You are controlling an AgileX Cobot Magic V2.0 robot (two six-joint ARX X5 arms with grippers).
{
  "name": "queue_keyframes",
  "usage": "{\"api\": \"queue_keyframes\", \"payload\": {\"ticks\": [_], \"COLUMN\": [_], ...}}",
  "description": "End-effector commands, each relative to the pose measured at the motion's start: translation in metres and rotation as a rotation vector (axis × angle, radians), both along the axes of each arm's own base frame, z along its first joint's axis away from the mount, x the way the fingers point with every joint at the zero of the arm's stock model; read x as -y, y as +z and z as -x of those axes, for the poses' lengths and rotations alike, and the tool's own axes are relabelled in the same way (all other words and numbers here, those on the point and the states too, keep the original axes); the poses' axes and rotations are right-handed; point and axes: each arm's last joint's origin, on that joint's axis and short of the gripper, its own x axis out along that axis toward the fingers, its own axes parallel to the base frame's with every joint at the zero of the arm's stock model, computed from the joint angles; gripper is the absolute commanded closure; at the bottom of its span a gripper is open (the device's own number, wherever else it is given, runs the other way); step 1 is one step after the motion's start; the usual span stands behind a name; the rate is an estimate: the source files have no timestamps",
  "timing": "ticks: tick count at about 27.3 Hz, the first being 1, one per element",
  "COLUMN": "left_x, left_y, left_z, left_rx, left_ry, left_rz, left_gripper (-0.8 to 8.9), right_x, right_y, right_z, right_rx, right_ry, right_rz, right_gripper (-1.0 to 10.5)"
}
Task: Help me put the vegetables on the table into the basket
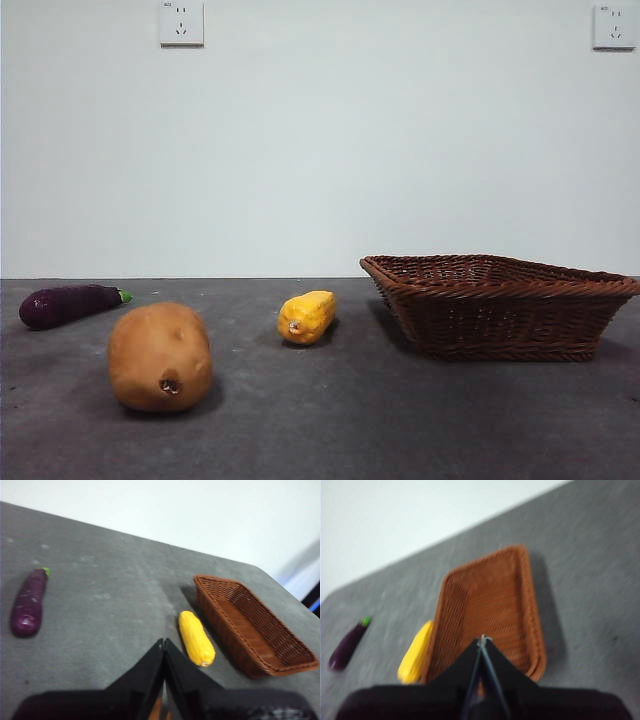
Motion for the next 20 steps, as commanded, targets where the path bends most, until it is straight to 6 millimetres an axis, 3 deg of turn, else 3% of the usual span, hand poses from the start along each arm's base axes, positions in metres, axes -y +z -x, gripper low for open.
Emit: {"api": "queue_keyframes", "payload": {"ticks": [1,8,11,14,20], "left_x": [0.001,0.003,0.005,0.007,0.011], "left_y": [0.007,0.018,0.013,0.003,-0.006], "left_z": [-0.008,-0.030,-0.040,-0.050,-0.070], "left_rx": [-0.027,-0.110,-0.203,-0.295,-0.423], "left_ry": [-0.028,-0.106,-0.175,-0.282,-0.485], "left_rz": [0.011,0.034,0.109,0.167,0.270], "left_gripper": [8.17,8.17,8.17,8.17,8.17], "right_x": [-0.002,-0.003,-0.004,-0.007,-0.008], "right_y": [0.004,0.005,-0.002,-0.007,-0.003], "right_z": [-0.011,-0.040,-0.052,-0.064,-0.086], "right_rx": [-0.085,-0.285,-0.362,-0.403,-0.466], "right_ry": [0.080,0.108,0.134,0.269,0.370], "right_rz": [-0.005,-0.030,-0.049,-0.076,-0.021], "right_gripper": [9.6,9.6,9.6,9.5,9.3]}}
